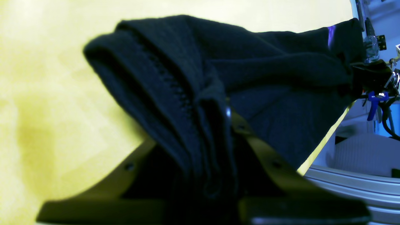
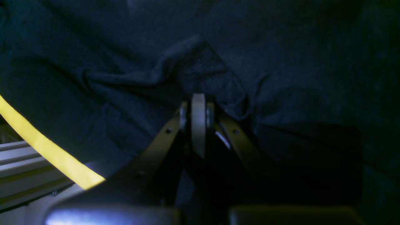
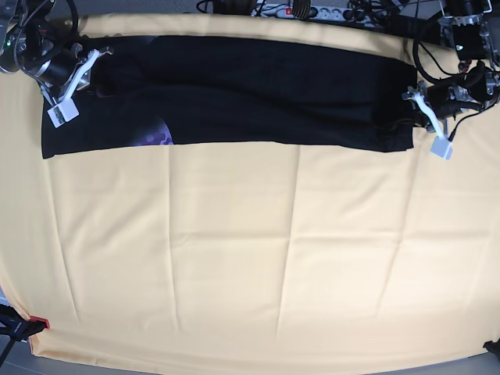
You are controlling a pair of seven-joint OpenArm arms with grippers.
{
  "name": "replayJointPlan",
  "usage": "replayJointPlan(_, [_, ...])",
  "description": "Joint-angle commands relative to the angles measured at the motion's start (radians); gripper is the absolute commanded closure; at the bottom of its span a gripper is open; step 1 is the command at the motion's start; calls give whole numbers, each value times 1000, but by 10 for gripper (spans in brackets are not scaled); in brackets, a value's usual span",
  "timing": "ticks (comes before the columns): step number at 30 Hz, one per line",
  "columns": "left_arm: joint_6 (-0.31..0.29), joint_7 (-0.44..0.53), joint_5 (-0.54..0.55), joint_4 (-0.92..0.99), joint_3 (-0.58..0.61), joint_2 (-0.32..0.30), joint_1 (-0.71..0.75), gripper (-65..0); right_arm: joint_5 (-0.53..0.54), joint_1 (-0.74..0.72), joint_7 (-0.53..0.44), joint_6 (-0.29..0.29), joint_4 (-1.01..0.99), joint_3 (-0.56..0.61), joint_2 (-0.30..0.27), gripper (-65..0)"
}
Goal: Fold the T-shirt properly
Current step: 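Regrasp the folded shirt ends with both grippers, then grip both strip ends and push them inward toward each other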
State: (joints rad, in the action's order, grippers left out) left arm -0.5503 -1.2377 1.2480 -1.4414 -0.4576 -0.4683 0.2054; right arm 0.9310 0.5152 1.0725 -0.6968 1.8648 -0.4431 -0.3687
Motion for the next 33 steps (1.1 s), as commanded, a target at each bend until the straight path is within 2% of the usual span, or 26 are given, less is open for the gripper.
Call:
replayJointPlan(1, [6,-12,-10,-10,-4,-30,-1,0,-4,3,-3,-1,11,-8,-16,0])
replayJointPlan(4, [6,-11,-9,-10,-11,-56,-2,0,1,2,-4,-1,14,-8,-16,0])
replayJointPlan(7, [6,-11,-9,-10,-31,-76,-2,0,56,-1,-3,-1,35,-8,-17,0])
replayJointPlan(11, [5,-10,-10,-10,-48,-94,-2,0,121,-31,27,-1,101,-9,-16,-164])
replayJointPlan(13, [5,-11,-10,-10,-48,-111,-1,0,119,-48,31,-1,145,-10,-16,-218])
replayJointPlan(18, [5,-11,-10,-10,-48,-181,-1,0,119,-66,31,-1,237,-10,-16,-223])
replayJointPlan(23, [5,-11,-19,-10,-48,-301,-1,0,64,-64,32,-1,247,-10,-16,-223])
replayJointPlan(27, [2,5,-87,-10,-48,-386,0,0,23,-63,50,-1,247,-10,-16,-223])
replayJointPlan(30, [15,11,-122,-10,-48,-425,-1,0,8,-64,50,-1,247,-10,-16,-223])
replayJointPlan(33, [55,-14,-68,-10,-48,-438,-1,0,14,-64,45,-1,247,-10,-16,-223])
